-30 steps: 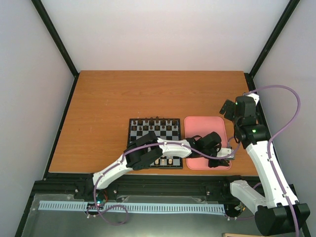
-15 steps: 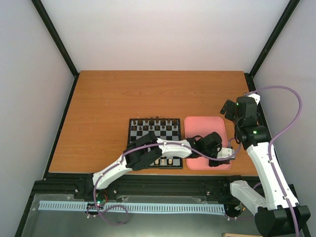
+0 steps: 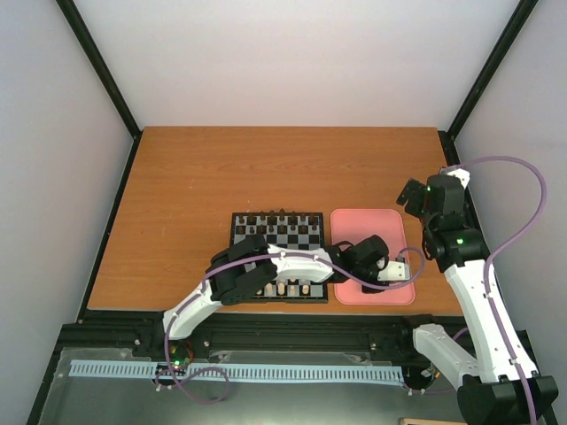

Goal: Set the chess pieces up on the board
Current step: Pick up the chess piece from the storage box.

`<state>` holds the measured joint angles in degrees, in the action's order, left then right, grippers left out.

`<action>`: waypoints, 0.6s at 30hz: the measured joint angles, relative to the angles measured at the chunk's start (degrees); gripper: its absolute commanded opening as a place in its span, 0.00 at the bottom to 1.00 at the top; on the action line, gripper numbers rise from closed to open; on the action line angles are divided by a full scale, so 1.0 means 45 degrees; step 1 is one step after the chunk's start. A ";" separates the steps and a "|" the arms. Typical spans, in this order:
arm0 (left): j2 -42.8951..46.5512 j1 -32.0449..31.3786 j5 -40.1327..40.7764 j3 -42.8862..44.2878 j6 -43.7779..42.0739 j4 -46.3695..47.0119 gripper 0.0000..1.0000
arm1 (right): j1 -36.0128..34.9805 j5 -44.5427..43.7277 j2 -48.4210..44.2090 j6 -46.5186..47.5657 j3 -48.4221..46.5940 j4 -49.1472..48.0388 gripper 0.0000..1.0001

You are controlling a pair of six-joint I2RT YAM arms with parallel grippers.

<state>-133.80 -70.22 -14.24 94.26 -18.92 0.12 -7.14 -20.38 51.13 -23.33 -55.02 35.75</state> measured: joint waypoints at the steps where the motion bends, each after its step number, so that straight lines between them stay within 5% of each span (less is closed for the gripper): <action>1: 0.0112 0.0010 0.0160 -0.0112 -0.0058 0.0000 0.01 | 0.0000 0.0000 -0.0034 0.0000 0.0000 0.0005 1.00; 18: 0.4313 0.0015 0.2759 -0.3832 0.0578 0.0000 0.01 | 0.0010 0.0520 -0.0505 0.0000 0.0029 -0.0010 1.00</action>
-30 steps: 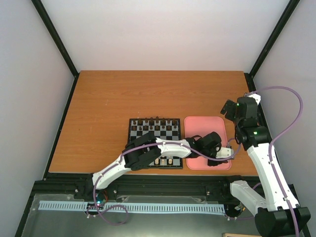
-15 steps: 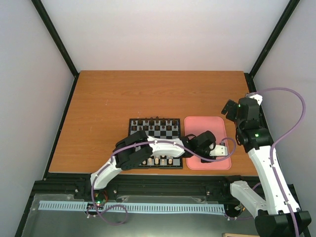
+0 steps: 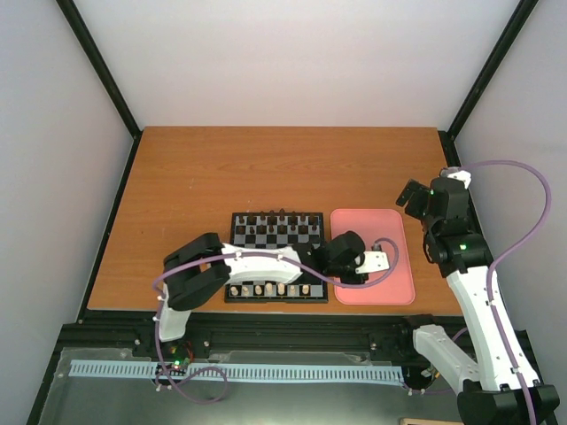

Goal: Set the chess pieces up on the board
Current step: Pick up the chess piece from the storage box, then place the chess piece on the chessboard.

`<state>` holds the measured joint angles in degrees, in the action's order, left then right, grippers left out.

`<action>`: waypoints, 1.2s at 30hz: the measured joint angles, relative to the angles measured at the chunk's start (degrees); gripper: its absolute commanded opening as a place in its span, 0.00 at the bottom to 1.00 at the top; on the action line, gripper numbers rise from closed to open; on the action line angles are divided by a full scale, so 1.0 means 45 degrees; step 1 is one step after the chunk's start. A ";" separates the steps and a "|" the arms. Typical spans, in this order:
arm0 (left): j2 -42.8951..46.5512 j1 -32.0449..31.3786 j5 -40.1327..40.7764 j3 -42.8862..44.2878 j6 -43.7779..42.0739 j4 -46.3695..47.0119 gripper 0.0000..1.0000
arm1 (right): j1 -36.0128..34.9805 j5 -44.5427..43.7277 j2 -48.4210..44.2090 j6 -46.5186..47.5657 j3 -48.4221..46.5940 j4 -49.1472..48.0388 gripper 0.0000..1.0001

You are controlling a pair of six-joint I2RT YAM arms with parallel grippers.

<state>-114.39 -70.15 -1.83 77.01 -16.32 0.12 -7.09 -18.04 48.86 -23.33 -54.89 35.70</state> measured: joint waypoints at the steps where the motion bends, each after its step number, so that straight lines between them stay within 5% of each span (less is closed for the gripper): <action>1: 0.0277 0.0005 0.0180 -0.0282 0.0092 -0.0019 0.01 | 0.0000 0.0058 -0.0024 0.0000 0.0024 0.0000 1.00; 17: 0.5183 -0.0175 0.3740 -0.5659 0.2273 0.0170 0.01 | 0.0000 0.0942 -0.0442 -0.0102 0.0384 -0.0194 1.00; 36: 0.5668 -0.1710 0.5547 -0.6776 0.3949 0.0729 0.01 | 0.0000 0.1209 -0.0709 -0.0335 0.0588 -0.0389 1.00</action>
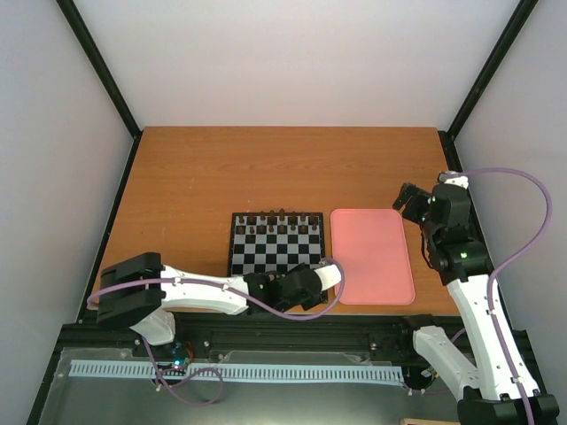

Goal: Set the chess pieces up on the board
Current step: Place the chess piece on the chessboard.

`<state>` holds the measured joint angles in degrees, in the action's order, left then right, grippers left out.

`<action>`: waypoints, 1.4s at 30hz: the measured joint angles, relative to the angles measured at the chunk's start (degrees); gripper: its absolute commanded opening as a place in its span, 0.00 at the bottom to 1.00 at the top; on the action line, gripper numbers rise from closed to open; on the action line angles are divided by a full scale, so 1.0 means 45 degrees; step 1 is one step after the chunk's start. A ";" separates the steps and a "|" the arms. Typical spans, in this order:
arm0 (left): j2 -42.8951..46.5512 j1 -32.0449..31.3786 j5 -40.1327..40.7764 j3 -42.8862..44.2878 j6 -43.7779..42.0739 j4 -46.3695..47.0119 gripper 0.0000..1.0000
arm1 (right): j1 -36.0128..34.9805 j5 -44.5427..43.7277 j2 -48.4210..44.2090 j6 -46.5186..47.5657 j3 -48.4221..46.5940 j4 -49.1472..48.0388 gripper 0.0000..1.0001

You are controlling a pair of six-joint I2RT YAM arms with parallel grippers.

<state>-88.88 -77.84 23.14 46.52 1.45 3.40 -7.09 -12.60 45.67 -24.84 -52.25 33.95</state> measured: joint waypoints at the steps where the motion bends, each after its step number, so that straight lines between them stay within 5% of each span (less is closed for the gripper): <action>1: -0.0019 -0.0078 0.0078 0.0000 0.0126 0.0000 0.01 | 0.0000 0.0000 -0.0005 -0.0005 0.0015 0.0000 1.00; 18: -0.1273 -0.0670 0.0690 -0.0389 0.2312 0.0831 0.01 | 0.0000 0.0102 -0.0408 -0.0019 0.0107 -0.0073 1.00; 42: -0.2385 -0.0680 0.1229 -0.0520 0.2783 0.1734 0.01 | 0.0000 0.0287 -0.0525 -0.0063 0.0243 -0.0083 1.00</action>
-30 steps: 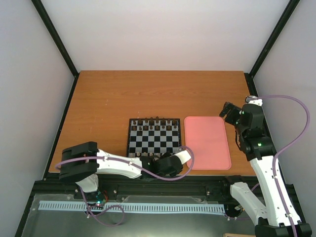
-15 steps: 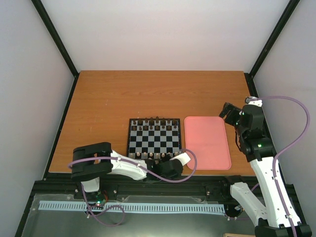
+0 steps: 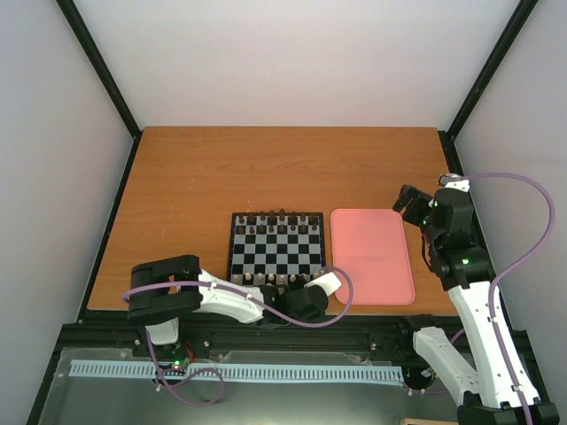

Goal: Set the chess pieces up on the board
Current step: Place the chess piece on the chessboard.

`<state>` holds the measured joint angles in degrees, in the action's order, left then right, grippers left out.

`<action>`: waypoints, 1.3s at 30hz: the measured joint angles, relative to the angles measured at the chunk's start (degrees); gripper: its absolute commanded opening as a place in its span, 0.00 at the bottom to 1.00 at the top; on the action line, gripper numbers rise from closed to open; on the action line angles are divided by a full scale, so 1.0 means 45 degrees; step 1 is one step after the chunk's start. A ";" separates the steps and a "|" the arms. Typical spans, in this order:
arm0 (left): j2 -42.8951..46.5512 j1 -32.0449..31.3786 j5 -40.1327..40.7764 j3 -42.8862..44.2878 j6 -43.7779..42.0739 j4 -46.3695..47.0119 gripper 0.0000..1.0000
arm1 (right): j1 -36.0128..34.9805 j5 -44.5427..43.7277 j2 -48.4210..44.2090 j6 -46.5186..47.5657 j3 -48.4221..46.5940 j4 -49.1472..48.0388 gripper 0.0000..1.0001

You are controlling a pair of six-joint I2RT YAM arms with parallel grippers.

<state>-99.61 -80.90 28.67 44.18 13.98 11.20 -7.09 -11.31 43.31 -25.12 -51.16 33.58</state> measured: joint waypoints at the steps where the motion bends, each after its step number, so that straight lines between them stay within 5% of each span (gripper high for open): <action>1: 0.0000 0.0000 0.0024 0.0000 0.0000 0.0000 0.01 | 0.0000 0.0005 -0.0005 0.0005 0.0000 0.0000 1.00; 31: -0.0267 -0.0024 0.0481 -0.0053 0.0233 0.0233 0.04 | 0.0000 0.0141 -0.0131 0.0005 0.0063 0.0000 1.00; 39: -0.0248 -0.0024 0.0471 -0.0053 0.0277 0.0185 0.11 | 0.0000 0.0136 -0.0296 0.0005 0.0073 0.0005 1.00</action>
<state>-100.73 -81.01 30.79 43.94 15.22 12.03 -7.09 -10.70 41.98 -25.10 -50.83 33.61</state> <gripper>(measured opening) 0.094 1.000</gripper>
